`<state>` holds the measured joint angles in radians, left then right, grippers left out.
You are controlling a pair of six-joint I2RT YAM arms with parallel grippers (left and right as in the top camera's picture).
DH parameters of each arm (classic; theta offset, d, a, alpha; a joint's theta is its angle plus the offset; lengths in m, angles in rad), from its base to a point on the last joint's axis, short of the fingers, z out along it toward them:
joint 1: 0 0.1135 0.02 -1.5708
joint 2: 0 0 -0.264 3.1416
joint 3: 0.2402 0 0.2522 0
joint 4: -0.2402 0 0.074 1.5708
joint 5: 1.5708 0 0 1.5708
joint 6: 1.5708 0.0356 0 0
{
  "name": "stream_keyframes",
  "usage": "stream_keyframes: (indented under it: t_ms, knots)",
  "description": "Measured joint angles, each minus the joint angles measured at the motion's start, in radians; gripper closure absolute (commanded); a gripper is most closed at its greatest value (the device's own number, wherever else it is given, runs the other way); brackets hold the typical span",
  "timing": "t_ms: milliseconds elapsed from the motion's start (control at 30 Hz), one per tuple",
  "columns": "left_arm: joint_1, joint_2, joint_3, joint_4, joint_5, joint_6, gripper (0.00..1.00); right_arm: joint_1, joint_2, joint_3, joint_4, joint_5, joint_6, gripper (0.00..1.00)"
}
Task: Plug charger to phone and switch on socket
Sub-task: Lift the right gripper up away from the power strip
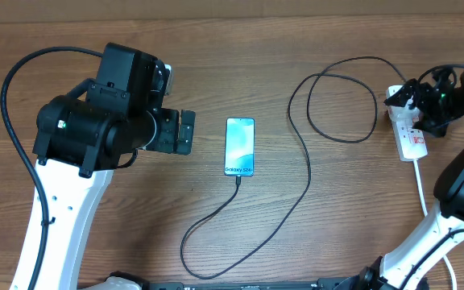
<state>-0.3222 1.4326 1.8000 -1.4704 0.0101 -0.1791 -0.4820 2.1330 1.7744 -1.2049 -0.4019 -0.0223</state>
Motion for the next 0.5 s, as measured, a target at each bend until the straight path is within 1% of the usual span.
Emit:
stream_keyframes:
  t_ms: [67,167,233,367,500]
  knots:
    - [0.0,0.0,0.0,0.0,0.0,0.0,0.01,0.0,-0.035,0.004,-0.014,0.018,0.005,0.0]
    - [0.0,0.0,0.0,0.0,0.0,0.0,0.01,0.0,-0.132,0.005,-0.032,0.047,0.028,0.0]
    - [0.0,0.0,0.0,0.0,0.0,0.0,0.01,0.0,-0.256,0.013,-0.056,0.08,0.05,0.0]
    - [0.0,0.0,0.0,0.0,0.0,0.0,0.01,0.0,-0.434,0.025,-0.109,0.129,0.081,0.0]
    - [0.0,0.0,0.0,0.0,0.0,0.0,0.01,0.0,-0.562,0.029,-0.151,0.15,0.093,0.0]
